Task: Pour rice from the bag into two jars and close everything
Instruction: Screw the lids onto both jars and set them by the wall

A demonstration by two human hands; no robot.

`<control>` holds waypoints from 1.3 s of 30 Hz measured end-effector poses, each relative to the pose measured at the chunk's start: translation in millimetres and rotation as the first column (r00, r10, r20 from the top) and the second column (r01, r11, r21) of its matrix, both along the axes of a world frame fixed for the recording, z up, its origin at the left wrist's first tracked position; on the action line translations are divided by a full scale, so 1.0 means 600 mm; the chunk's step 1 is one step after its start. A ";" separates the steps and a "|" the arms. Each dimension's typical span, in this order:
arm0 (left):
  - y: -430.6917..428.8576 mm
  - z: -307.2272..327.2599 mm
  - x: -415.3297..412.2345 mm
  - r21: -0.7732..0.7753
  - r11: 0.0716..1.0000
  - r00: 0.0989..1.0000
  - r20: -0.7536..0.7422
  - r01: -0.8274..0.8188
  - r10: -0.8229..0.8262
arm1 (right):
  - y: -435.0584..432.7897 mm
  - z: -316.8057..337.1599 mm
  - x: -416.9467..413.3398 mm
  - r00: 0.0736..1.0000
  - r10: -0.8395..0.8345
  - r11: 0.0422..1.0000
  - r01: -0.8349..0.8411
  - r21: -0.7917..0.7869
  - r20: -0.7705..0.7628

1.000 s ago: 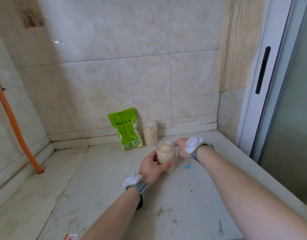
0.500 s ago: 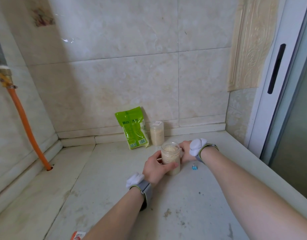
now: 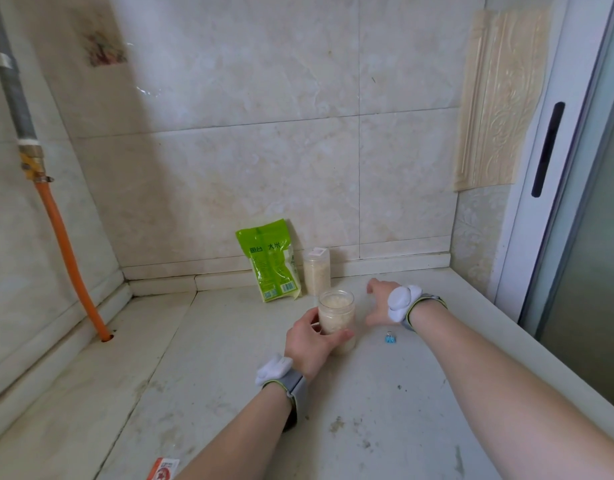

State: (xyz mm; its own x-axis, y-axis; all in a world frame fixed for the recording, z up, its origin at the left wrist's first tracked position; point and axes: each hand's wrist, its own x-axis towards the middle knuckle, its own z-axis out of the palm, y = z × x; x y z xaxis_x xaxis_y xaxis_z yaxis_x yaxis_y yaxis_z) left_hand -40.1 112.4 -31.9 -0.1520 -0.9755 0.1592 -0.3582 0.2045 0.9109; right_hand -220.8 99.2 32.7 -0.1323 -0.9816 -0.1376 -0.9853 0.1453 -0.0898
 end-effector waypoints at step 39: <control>0.008 -0.002 0.003 -0.025 1.000 1.000 -0.027 -0.018 0.017 | 0.021 0.079 0.056 0.777 0.307 0.949 -0.212 -0.232 0.549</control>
State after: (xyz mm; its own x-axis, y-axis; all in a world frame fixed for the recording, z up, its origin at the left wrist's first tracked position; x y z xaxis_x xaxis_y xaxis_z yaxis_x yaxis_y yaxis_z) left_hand -38.1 117.3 -33.3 -0.1305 -0.9736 0.1873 -0.3378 0.2213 0.9148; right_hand -187.0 111.8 80.0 0.1866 -0.9814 0.0444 -0.7433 -0.1706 -0.6468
